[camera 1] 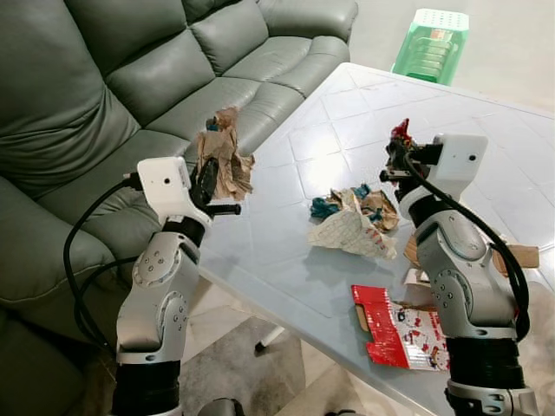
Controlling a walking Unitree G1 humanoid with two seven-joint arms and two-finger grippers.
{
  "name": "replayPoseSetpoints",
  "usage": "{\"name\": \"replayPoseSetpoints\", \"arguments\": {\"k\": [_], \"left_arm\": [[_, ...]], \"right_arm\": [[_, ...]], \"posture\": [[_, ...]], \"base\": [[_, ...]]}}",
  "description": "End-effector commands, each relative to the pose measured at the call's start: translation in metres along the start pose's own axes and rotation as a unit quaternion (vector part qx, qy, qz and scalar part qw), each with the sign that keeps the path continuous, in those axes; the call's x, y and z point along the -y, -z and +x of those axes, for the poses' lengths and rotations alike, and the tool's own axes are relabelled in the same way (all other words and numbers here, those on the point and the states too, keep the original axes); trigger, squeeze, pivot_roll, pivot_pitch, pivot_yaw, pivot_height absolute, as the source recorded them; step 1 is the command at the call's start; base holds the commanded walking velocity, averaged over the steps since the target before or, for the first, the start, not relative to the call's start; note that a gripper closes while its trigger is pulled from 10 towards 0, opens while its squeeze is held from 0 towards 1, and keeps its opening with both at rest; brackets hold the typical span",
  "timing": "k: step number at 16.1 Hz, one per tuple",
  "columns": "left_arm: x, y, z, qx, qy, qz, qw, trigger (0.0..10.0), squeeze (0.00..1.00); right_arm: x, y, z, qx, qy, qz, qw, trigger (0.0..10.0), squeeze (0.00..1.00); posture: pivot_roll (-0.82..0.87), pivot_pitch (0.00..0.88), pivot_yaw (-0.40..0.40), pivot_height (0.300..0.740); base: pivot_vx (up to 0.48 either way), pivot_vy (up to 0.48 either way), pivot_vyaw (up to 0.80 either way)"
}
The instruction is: Picking trash to rubbish bin
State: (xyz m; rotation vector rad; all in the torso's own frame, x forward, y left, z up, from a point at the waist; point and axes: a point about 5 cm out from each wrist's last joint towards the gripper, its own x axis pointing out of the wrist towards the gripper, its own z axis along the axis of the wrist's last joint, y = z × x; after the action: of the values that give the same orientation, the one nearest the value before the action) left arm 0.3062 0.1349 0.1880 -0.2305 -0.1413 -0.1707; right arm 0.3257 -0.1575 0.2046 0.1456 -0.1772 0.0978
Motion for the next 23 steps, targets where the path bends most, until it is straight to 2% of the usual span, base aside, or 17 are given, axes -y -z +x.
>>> {"name": "replayPoseSetpoints", "arguments": {"k": [1, 16, 21, 23], "left_arm": [[0.0002, 0.0023, 0.0015, -0.005, 0.0, -0.005, 1.0, 10.0, 0.0], [0.0018, 0.0057, 0.0008, -0.014, 0.008, -0.005, 1.0, 10.0, 0.0], [0.0017, 0.0061, 0.0005, -0.014, 0.007, -0.002, 1.0, 10.0, 0.0], [0.0013, 0.0048, 0.0015, -0.01, 0.007, -0.002, 1.0, 10.0, 0.0]], "right_arm": [[0.0014, -0.0031, -0.0008, 0.007, 0.002, -0.004, 1.0, 10.0, 0.0], [0.0025, -0.0021, -0.0011, 0.005, 0.006, -0.009, 1.0, 10.0, 0.0], [0.003, -0.0026, -0.0007, 0.005, 0.009, -0.009, 1.0, 10.0, 0.0], [0.0028, -0.0022, -0.0001, 0.002, 0.01, -0.009, 1.0, 10.0, 0.0]], "posture": [[-0.05, 0.058, 0.027, 0.74], [-0.05, 0.065, 0.026, 0.74], [-0.05, 0.065, 0.027, 0.74], [-0.05, 0.065, 0.027, 0.74]], "base": [[0.0, 0.262, 0.0], [0.0, 0.437, 0.0], [0.0, 0.056, 0.0], [0.0, 0.0, -0.66]]}}
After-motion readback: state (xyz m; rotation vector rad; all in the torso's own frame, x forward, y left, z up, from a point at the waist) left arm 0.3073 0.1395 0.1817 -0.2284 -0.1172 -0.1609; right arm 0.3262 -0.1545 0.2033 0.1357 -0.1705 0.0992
